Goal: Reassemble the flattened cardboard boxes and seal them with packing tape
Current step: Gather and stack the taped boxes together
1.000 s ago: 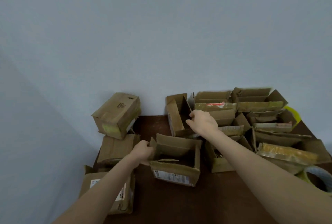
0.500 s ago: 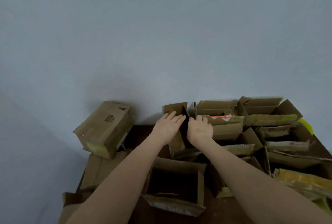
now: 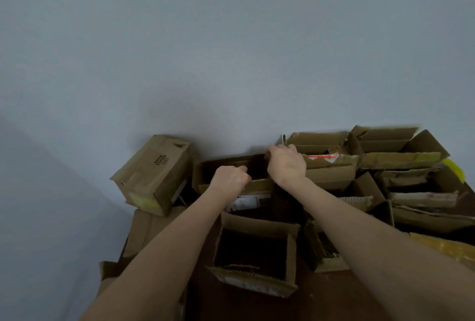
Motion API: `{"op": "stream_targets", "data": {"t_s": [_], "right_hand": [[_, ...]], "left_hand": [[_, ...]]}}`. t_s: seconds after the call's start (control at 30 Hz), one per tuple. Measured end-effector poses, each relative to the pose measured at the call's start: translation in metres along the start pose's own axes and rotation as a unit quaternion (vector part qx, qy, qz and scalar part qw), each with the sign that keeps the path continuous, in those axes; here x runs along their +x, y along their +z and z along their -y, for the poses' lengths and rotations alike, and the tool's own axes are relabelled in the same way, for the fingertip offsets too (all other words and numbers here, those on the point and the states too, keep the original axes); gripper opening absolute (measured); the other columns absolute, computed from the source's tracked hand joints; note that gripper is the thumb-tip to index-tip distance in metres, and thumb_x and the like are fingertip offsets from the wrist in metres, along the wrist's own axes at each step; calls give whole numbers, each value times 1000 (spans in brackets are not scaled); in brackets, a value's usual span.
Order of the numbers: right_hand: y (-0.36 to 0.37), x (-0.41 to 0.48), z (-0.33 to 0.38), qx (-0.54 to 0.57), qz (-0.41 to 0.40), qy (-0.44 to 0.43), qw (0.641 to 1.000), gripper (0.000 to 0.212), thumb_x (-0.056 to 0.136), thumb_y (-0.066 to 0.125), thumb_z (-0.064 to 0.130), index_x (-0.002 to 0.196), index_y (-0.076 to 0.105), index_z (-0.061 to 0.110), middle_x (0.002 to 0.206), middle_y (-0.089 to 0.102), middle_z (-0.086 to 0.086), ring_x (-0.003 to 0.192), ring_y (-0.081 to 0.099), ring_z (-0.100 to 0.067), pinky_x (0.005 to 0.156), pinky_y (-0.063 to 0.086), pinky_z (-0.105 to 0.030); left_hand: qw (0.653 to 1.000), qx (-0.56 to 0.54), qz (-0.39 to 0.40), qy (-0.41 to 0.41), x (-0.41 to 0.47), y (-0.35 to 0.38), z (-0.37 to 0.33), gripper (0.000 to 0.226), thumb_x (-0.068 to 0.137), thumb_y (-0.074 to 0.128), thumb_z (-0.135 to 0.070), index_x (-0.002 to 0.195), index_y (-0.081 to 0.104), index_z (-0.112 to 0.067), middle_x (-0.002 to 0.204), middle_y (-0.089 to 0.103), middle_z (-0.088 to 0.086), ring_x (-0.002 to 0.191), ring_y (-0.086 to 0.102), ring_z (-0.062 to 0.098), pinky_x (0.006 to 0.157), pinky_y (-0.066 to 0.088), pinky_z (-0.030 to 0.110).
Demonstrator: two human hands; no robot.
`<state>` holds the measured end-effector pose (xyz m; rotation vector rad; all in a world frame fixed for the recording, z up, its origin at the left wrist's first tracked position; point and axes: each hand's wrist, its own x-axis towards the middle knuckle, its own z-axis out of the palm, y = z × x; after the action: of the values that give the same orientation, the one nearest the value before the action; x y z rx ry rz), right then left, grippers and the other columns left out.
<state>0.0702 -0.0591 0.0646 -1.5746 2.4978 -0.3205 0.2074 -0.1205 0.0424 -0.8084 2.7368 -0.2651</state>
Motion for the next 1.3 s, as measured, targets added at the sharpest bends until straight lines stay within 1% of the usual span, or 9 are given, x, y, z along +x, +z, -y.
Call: {"op": "stream_targets", "data": {"t_s": [0.17,0.27,0.33,0.43,0.57,0.8,1.07,1.17,1.3], "right_hand": [[4,-7,-8,11,38,-41,998,50,91,54,20,140,43,22,140,46,-5,129,37,-27,104,38,-39],[11,-11,-13,-52,51,-67,995,64,88,62,29,146,34,21,147,38,-7,138,27,-29,111,30,-42],[15,-10,-13,-99,42,-87,990,64,88,63,29,145,34,20,147,38,-7,140,24,-30,112,27,-42],[21,-7,-4,-142,38,-120,982,58,89,61,26,141,38,17,141,44,-8,133,31,-31,109,30,-42],[27,-3,8,-181,41,-132,974,53,82,68,17,131,47,15,134,49,-9,128,36,-31,106,32,-43],[24,11,1,-212,27,-114,970,48,82,67,14,126,50,15,128,53,-7,122,41,-29,99,34,-42],[18,1,-4,-166,28,-64,984,50,82,65,14,129,48,17,131,47,-10,126,38,-31,100,35,-43],[12,-16,-7,-101,11,-68,992,39,95,52,31,131,49,18,133,48,-9,126,39,-29,101,36,-42],[-5,-46,-6,-22,68,-32,997,58,90,53,56,134,47,20,134,50,-7,125,44,-27,97,43,-43]], "left_hand": [[993,-55,-60,-81,13,9,-6,42,88,63,-13,128,54,-24,107,53,2,84,49,16,64,40,28],[986,-84,-117,-83,18,16,-7,51,89,62,-14,136,49,-26,125,54,2,117,48,20,105,37,35],[979,-80,-157,-103,12,19,6,51,89,61,-17,137,48,-25,132,51,4,126,43,23,113,27,39],[957,-110,-178,-200,-6,25,33,52,87,61,-23,137,46,-20,139,44,11,130,39,28,110,29,42],[914,-246,-63,-317,-16,28,37,55,90,58,-28,139,37,-13,147,26,16,128,39,33,97,44,39],[858,-422,-56,-287,-4,26,19,63,91,57,-20,146,29,-9,154,16,14,130,40,30,103,38,34],[879,-402,-42,-252,-17,14,22,61,93,53,-17,148,27,-12,157,13,12,137,32,29,108,33,33],[894,-382,-66,-224,-32,8,17,55,92,55,-24,143,36,-13,151,24,11,127,44,26,100,40,31],[913,-343,-71,-208,-56,4,5,62,89,56,-45,139,41,-13,142,36,7,117,50,22,91,50,35]]}}
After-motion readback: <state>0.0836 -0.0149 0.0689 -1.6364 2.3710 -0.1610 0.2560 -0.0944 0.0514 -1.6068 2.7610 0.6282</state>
